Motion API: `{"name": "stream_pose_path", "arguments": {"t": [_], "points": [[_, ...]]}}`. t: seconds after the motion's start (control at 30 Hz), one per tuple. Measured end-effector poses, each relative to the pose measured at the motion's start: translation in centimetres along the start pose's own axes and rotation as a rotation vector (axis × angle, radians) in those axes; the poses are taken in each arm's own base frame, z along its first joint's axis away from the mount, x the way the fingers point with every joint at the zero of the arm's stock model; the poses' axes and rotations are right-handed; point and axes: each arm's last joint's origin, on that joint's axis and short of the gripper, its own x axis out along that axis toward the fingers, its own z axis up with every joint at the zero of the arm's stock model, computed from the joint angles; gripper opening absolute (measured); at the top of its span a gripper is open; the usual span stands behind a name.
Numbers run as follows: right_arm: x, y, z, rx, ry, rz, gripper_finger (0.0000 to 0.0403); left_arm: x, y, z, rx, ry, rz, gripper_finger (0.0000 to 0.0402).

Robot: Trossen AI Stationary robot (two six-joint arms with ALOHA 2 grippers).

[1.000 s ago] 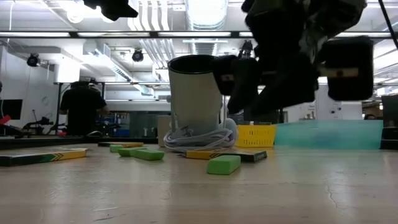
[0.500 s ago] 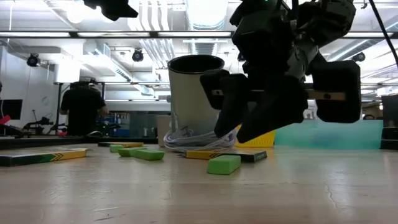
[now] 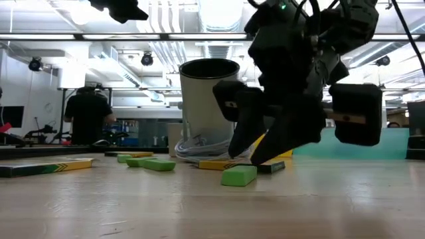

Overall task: Pick & Place School Supplies
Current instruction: Put the green eraser into the yellow bin

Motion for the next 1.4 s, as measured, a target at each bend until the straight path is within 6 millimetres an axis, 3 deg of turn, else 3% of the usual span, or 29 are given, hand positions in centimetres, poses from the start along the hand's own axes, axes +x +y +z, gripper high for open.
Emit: {"name": "stream_pose_path", "arguments": {"t": [0.37, 0.6, 0.93, 1.2, 1.4], "points": [[1.6, 0.2, -1.0, 0.055, -0.023, 0.013, 0.0125, 0.0, 0.0, 0.0, 0.0, 0.0, 0.0, 0.0161], [1.5, 0.1, -1.0, 0.057, -0.017, 0.005, 0.0124, 0.0, 0.0, 0.0, 0.0, 0.0, 0.0, 0.0161], [1.5, 0.2, -1.0, 0.061, -0.01, 0.008, 0.0076, 0.0, 0.0, 0.0, 0.0, 0.0, 0.0, 0.0161], [1.4, 0.1, -0.9, 0.057, -0.013, 0.006, 0.007, 0.0, 0.0, 0.0, 0.0, 0.001, 0.0, 0.0161], [0.1, -0.1, 0.1, 0.053, -0.024, -0.024, 0.0069, 0.0, 0.0, 0.0, 0.0, 0.001, 0.0, 0.0161]]}}
